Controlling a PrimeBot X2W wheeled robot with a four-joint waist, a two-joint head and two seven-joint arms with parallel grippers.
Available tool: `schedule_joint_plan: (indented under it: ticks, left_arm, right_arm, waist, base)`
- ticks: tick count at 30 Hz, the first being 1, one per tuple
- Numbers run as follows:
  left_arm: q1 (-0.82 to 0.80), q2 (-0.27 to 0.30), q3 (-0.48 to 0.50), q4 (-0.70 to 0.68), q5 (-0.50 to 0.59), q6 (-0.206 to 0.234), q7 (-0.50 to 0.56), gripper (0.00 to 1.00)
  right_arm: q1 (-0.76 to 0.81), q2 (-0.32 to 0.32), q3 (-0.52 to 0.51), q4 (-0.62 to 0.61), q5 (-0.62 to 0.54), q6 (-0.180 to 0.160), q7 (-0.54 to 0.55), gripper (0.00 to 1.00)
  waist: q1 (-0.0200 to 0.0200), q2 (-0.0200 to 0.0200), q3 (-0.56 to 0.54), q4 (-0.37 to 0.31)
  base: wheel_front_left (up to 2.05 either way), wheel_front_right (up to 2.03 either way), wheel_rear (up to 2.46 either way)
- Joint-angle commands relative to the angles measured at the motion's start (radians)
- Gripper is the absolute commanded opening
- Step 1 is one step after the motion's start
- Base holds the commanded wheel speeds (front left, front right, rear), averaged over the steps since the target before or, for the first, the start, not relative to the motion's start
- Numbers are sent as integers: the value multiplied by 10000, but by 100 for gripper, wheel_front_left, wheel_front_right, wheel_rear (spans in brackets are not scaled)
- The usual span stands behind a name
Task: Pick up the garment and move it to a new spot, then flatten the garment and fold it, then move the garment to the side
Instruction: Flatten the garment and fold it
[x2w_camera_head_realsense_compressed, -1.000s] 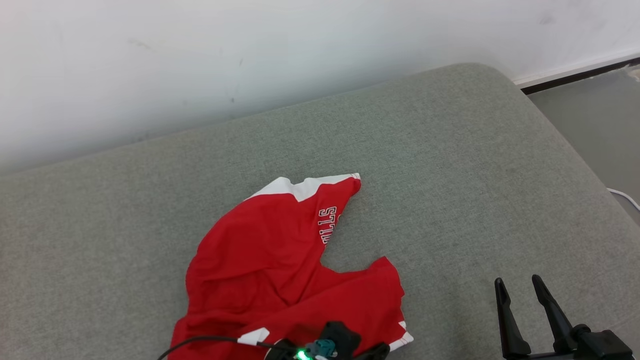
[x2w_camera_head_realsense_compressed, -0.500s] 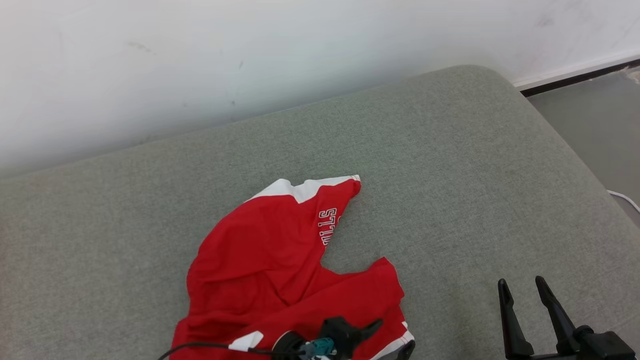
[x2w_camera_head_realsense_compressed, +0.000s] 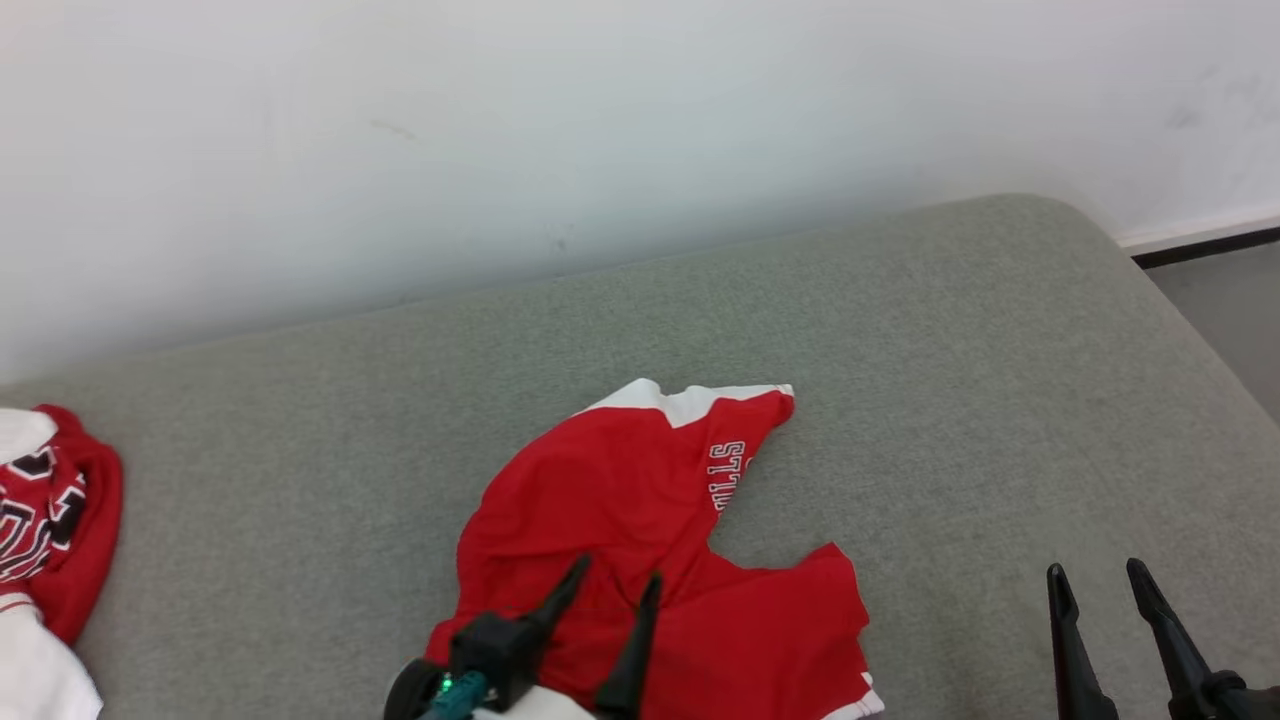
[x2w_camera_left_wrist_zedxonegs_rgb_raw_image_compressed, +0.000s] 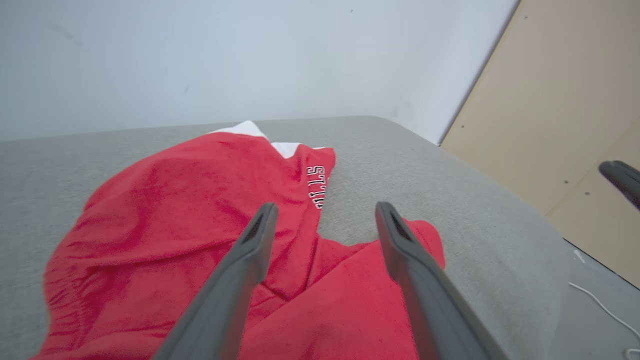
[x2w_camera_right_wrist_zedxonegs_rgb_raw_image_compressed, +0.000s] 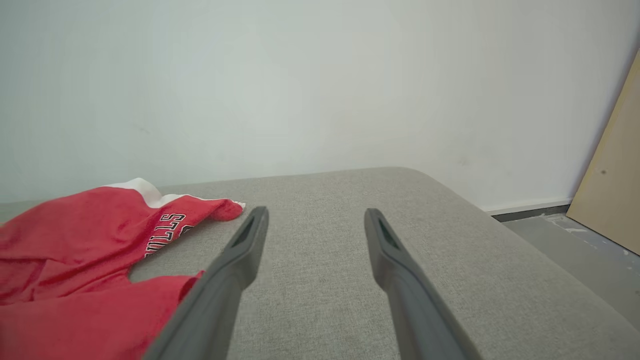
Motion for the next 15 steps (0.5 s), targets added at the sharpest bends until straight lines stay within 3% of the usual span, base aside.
schedule_joint_plan:
  ticks: [1,8,15]
  left_arm:
    - [427,287,403,-367,225,212,-1,100]
    - [1856,482,2148,-1210,654,514,-5,100]
    - [3017,318,3654,-1612,1499,277,-7,100]
  right_arm:
    - [118,-130,-57,-103,-138,4,6,100]
    - [261,-263,-183,-125,-246,4,6,100]
    - [483,-296,-341,36,-232,4,6,100]
  waist:
    - [1,-1,-186,403]
    - [1,-1,-347,1148]
    - [1,-1,-456,1660]
  base:
    - [0,0,0]
    - [0,0,0]
    - [0,0,0]
